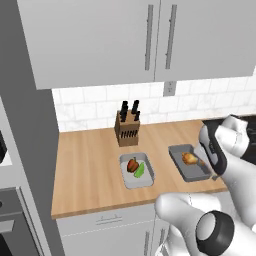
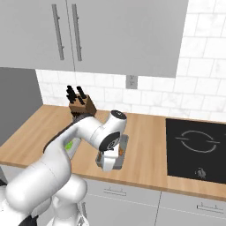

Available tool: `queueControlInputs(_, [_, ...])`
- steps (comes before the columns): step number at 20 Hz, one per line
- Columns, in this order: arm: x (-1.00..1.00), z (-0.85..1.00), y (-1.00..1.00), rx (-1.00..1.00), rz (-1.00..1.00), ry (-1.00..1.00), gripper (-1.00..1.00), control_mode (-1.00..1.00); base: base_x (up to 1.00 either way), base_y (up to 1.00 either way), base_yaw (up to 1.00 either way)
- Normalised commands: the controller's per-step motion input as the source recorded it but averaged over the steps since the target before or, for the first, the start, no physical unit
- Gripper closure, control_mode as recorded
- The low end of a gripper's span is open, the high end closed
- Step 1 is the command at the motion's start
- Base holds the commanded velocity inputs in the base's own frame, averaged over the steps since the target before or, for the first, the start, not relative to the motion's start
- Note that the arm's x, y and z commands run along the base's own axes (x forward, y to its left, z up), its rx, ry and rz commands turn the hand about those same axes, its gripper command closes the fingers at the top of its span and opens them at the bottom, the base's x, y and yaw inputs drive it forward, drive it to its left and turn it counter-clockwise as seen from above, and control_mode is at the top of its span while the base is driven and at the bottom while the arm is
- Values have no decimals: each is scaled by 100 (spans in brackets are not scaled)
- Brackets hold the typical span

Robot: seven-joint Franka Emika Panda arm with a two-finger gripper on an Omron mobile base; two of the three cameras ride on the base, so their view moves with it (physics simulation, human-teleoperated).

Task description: Take the meat container that has the chicken drumstick and place it on the second highest rack of the freezer. Then take the vegetable container that has the lemon wedge and bell pepper and place it on the highest rack of the freezer.

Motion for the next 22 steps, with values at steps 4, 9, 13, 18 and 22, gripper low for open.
queueControlInputs(4, [27,-30,-19,0,-1,1,-100,-100,0,0,0])
queueControlInputs(9, [29,-31,-10,0,-2,0,-100,-100,0,0,0])
queueControlInputs(13, [24,-32,-2,0,-1,0,-100,-100,0,0,0])
queueControlInputs(18, [22,-32,0,0,-1,0,-100,-100,0,0,0])
queueControlInputs(22, [23,-31,0,0,-1,0,-100,-100,0,0,0])
